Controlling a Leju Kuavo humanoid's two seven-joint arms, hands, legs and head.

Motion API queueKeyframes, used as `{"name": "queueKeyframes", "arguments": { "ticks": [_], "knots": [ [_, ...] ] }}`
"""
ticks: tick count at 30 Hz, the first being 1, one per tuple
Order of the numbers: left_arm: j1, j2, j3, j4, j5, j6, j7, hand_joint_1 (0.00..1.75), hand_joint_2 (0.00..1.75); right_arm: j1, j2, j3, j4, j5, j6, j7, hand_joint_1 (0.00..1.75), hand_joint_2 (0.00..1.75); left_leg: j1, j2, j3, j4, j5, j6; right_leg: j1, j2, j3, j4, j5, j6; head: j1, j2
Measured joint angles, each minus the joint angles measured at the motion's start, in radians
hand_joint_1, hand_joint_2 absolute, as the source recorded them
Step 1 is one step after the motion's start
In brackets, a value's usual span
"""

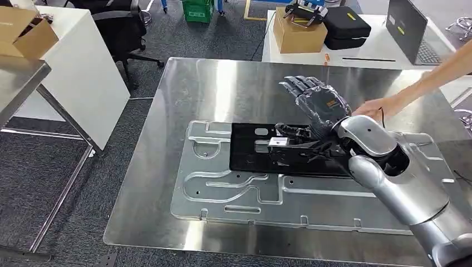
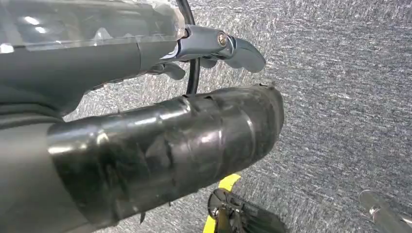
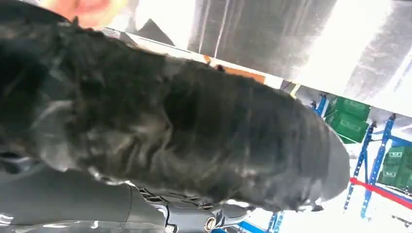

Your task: Take the parts from the cabinet and place them on the table.

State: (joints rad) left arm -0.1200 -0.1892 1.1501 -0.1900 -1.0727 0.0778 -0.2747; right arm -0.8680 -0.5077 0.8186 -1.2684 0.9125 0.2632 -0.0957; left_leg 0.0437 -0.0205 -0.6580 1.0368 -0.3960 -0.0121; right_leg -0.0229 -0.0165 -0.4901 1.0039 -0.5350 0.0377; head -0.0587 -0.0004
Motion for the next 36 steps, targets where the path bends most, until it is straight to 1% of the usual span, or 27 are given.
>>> {"name": "queueKeyframes", "arguments": {
  "ticks": [34, 36],
  "knots": [
    [0.001, -0.002, 0.0, 0.0, -0.004, 0.011, 0.001, 0.0, 0.0, -0.002, 0.003, 0.016, 0.011, -0.009, -0.007, -0.003, 0.0, 0.0, 0.0, 0.0, 0.0, 0.0, 0.0, 0.0, 0.0, 0.0, 0.0, 0.0, 0.0, 0.0, 0.0, 0.0],
    [0.001, -0.002, 0.0, 0.0, -0.003, 0.011, 0.002, 0.0, 0.0, -0.002, 0.004, 0.017, 0.011, -0.009, -0.008, -0.003, 0.0, 0.0, -0.002, 0.0, -0.001, 0.005, -0.002, 0.002, -0.003, 0.0, 0.001, -0.001, 0.001, 0.002, 0.0, 0.0]
  ]
}}
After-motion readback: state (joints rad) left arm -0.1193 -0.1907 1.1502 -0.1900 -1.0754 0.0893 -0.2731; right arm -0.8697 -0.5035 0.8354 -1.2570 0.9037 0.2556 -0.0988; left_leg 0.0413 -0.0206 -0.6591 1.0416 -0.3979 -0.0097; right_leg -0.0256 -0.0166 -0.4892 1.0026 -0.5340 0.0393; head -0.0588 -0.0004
